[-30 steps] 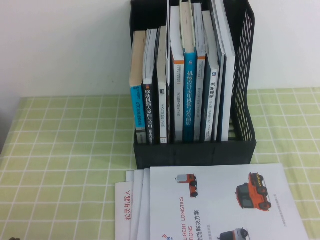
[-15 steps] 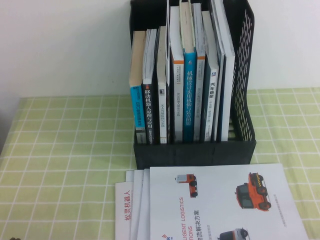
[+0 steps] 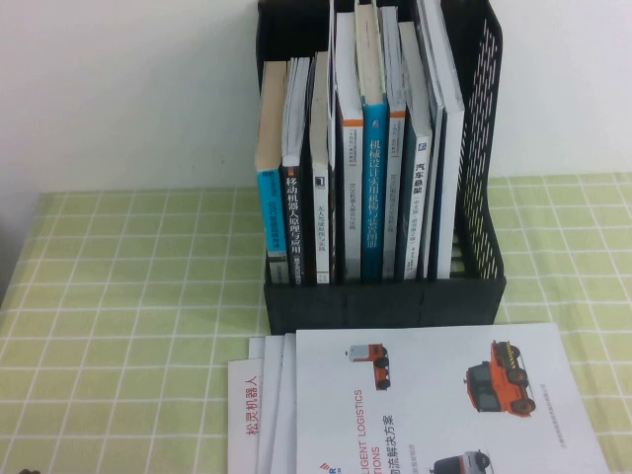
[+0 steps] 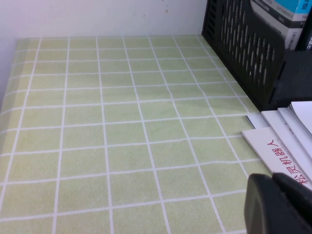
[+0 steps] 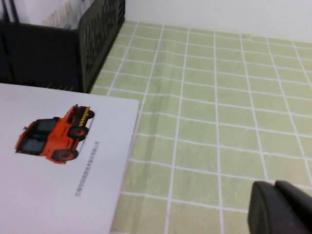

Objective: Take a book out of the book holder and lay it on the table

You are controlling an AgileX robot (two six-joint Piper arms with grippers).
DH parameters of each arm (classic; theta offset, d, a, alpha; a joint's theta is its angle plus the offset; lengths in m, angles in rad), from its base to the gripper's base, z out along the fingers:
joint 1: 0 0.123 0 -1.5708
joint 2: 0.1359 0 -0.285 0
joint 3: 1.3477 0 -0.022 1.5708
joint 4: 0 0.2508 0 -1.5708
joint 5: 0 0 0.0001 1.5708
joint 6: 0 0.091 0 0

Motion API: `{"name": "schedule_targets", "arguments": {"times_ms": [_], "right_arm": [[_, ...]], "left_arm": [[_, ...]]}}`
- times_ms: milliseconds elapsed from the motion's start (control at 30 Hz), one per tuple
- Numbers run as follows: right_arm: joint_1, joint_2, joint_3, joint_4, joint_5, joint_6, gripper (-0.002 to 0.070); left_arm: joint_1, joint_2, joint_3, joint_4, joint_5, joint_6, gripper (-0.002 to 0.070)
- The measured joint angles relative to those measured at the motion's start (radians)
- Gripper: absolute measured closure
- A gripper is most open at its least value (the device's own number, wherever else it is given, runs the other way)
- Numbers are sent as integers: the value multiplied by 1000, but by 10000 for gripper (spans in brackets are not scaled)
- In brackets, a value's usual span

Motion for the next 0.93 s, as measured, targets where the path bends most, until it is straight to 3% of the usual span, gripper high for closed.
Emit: {"name": "schedule_targets", "arguments": {"times_ms": [300,933], "right_arm": [[-139,0,0,12,0,0,678],[-150,0,0,15,-2,3,678]], "left_arm": [[0,0,0,0,0,0,677],[0,0,0,0,0,1,677]]}}
